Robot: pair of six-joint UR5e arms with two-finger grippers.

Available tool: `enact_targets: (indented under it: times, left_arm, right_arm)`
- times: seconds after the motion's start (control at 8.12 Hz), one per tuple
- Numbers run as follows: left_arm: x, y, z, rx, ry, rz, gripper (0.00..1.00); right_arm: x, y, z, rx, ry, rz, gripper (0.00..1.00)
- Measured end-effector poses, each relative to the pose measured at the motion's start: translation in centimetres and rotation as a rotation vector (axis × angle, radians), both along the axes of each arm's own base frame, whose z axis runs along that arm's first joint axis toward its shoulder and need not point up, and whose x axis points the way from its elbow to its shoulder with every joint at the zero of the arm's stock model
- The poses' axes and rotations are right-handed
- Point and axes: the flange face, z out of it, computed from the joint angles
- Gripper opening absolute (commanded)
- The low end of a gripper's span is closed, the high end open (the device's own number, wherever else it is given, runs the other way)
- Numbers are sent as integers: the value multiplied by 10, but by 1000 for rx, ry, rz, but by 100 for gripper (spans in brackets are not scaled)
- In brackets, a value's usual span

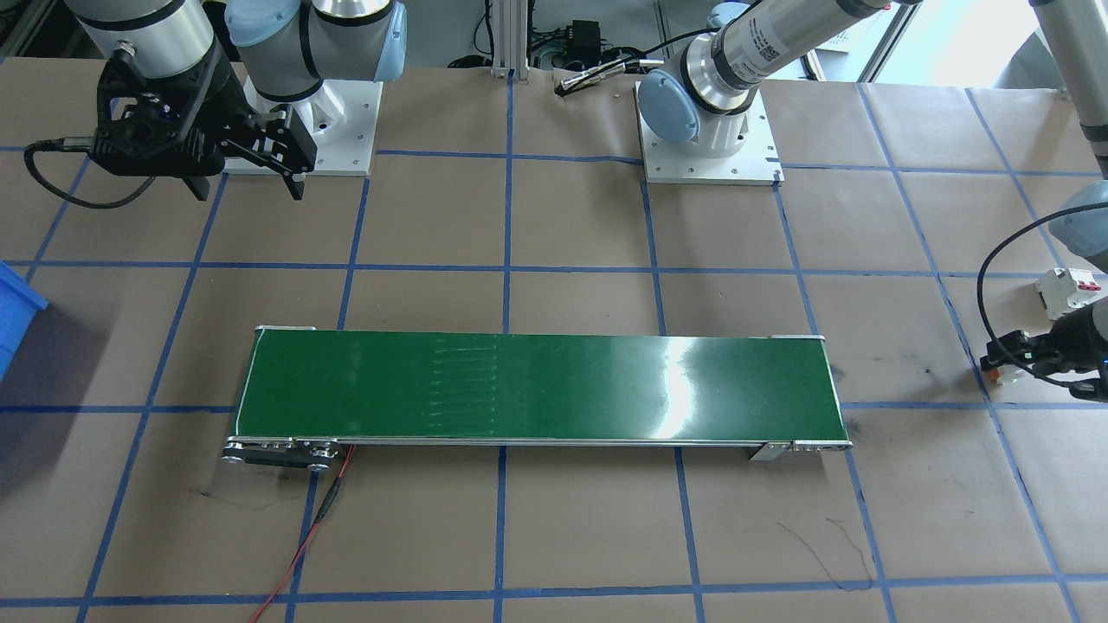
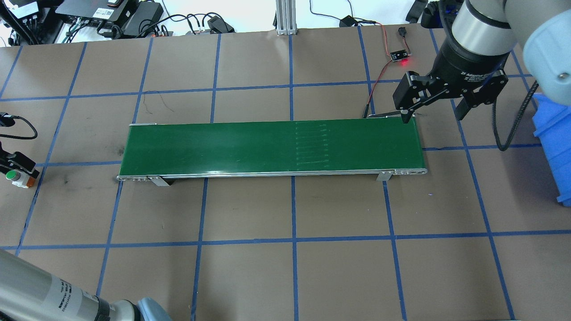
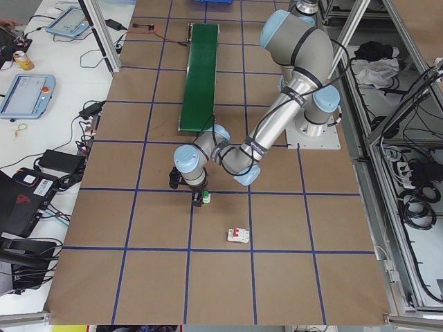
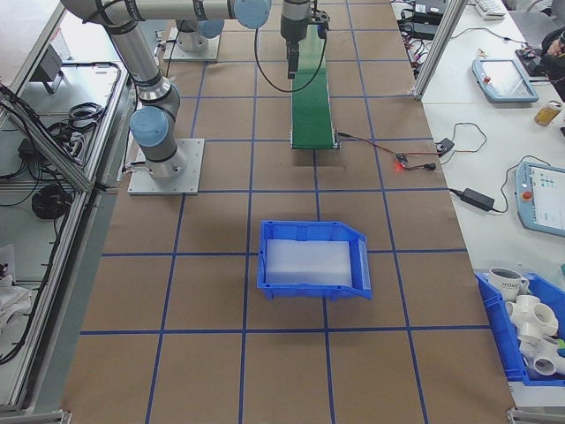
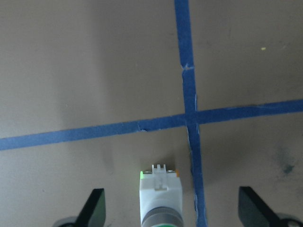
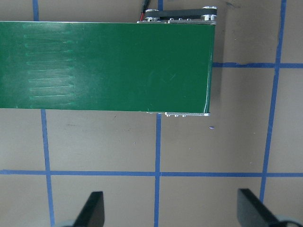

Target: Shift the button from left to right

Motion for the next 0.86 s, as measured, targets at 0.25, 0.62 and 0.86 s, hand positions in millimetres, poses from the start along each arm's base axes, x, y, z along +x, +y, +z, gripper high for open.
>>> enact_targets:
  times: [0.25, 0.62, 0.86]
  left_arm:
    - [-2, 4, -6, 12, 2, 0, 40]
    - [-1, 7, -7, 42, -24, -4, 0]
    - [4, 12, 3, 89, -89, -4, 0]
  right_arm:
    - [0, 0, 0, 0, 0, 0, 100]
    - [0, 0, 0, 0, 0, 0, 100]
    - [0, 0, 0, 0, 0, 0, 100]
